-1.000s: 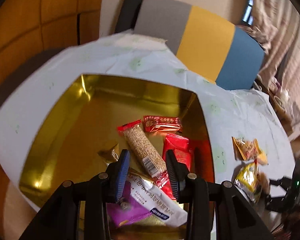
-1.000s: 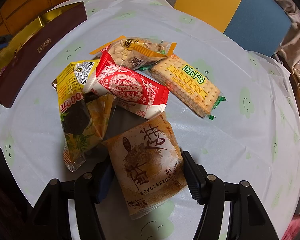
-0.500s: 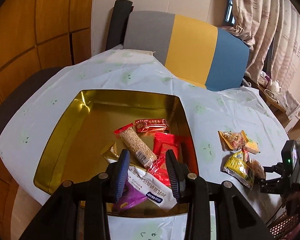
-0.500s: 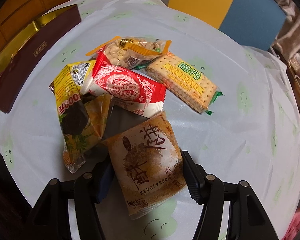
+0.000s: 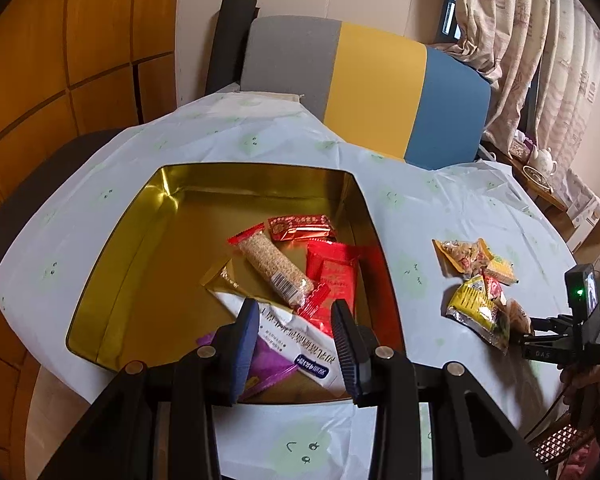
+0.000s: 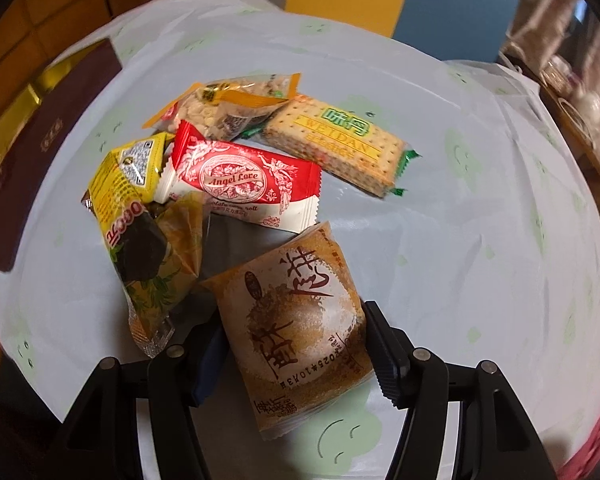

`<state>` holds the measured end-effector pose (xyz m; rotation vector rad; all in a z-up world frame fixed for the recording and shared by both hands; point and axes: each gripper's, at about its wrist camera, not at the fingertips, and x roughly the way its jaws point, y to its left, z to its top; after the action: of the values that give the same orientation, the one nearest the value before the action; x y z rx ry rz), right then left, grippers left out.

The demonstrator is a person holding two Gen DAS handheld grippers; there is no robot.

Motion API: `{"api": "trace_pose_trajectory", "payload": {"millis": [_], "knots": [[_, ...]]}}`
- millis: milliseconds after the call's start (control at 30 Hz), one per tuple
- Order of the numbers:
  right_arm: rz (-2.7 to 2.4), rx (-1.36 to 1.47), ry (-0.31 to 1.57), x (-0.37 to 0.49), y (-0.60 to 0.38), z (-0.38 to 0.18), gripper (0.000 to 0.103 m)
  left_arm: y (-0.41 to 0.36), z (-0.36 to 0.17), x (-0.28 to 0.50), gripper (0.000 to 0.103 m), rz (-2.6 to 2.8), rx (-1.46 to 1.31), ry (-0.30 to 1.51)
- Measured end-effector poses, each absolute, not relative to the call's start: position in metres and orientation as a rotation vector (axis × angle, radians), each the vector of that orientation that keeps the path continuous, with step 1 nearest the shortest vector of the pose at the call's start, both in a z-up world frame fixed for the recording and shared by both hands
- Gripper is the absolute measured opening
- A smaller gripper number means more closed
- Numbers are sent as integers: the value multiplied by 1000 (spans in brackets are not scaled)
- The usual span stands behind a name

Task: Organize snacks
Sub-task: 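Close the right tool on the brown square pastry packet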

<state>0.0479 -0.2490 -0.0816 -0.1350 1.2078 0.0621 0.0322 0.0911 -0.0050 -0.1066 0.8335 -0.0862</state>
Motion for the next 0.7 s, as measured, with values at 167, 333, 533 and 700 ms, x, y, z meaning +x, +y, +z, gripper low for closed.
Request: {"api": "trace_pose_trajectory", "payload": {"millis": [167, 333, 533, 700], "knots": [[25, -87, 1177, 36, -254, -82, 63, 94, -11, 30, 38, -76, -110, 847], [15, -74, 1175, 30, -252, -82, 63, 94, -15, 27, 38, -67, -98, 856], [-4, 9, 1156, 16, -255, -83, 63, 95, -18, 26, 38, -69, -108, 876], [29, 146, 1145, 1, -264, -83, 63, 96, -18, 25, 38, -59, -110, 876]]}}
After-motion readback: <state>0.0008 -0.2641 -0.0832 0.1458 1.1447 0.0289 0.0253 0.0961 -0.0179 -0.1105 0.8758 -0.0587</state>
